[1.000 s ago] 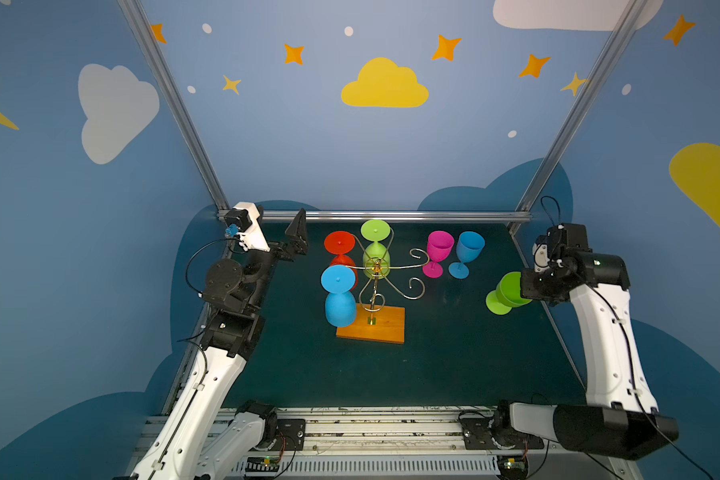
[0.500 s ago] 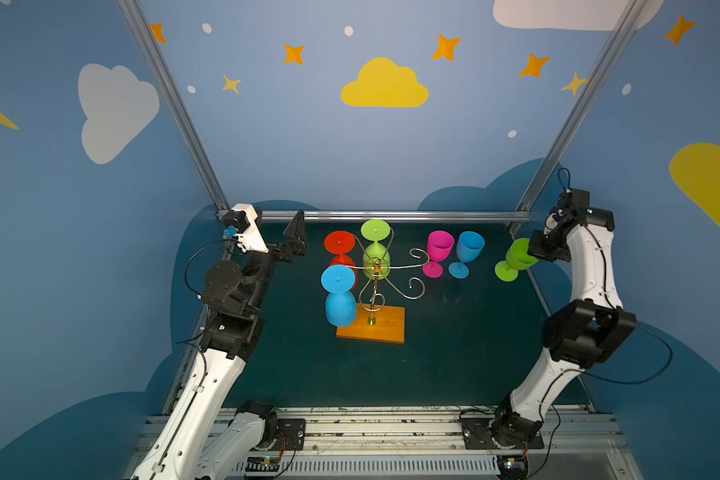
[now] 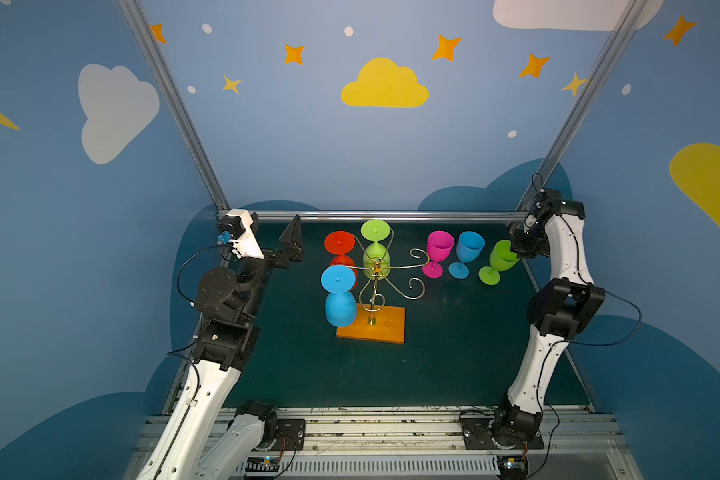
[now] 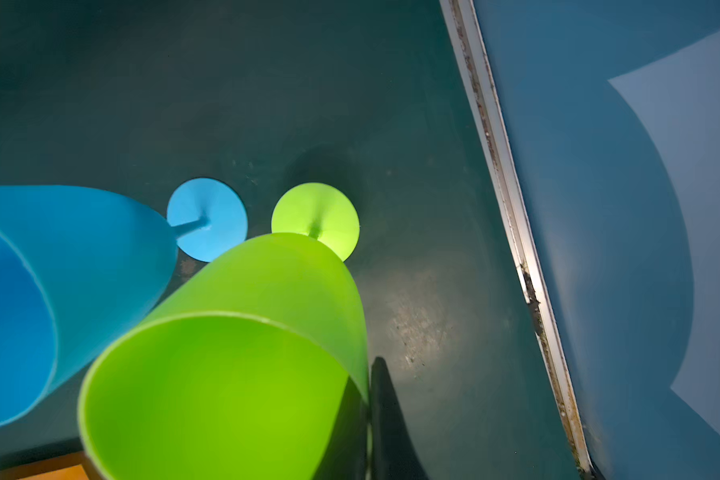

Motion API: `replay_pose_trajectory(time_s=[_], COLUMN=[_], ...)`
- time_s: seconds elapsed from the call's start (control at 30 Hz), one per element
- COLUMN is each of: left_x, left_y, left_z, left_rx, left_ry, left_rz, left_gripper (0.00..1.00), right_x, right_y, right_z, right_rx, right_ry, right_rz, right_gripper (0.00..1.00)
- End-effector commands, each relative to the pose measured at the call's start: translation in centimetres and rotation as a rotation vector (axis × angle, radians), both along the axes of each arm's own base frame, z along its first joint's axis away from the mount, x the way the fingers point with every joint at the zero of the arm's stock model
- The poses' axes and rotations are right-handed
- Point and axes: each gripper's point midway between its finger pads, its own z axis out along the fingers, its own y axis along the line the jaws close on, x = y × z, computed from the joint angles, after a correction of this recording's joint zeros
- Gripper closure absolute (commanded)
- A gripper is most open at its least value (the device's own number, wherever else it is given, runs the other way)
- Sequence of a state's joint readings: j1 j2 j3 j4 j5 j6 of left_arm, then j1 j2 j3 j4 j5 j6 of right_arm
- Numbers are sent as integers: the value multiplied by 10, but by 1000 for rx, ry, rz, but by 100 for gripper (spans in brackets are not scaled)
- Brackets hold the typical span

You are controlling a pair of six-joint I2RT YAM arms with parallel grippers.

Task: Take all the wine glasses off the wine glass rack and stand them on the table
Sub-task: 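Lower the green glass onto the table beside the cyan glass with the right gripper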

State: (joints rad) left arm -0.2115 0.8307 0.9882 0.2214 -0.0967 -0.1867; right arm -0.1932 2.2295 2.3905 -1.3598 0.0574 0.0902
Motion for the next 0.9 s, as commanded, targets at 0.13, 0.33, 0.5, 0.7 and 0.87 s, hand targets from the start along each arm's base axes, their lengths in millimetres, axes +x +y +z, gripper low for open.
replay_pose_trajectory(time_s=[0.13, 0.33, 0.5, 0.7, 0.87], left_x=[-4, -11, -16, -11, -1], left_y=[11, 16, 20, 26, 31], left_z=[-24, -32, -40, -53, -67], left_rx=[22, 28, 23, -12, -133], left_ry=[65, 83, 106, 206, 366], left_rz=[50, 67, 81, 95, 34], left_gripper=[1, 1, 1, 1, 3], right_x=[7, 9, 7, 2, -16], right_y=[9, 15, 22, 29, 41], right_z=[-14, -15, 8, 54, 108], right_rx=[16, 28, 57, 86, 134], right_ry=[30, 27, -32, -148, -275], right_rz=[32, 47, 69, 85, 76], right_gripper=[100, 100, 79, 62, 59])
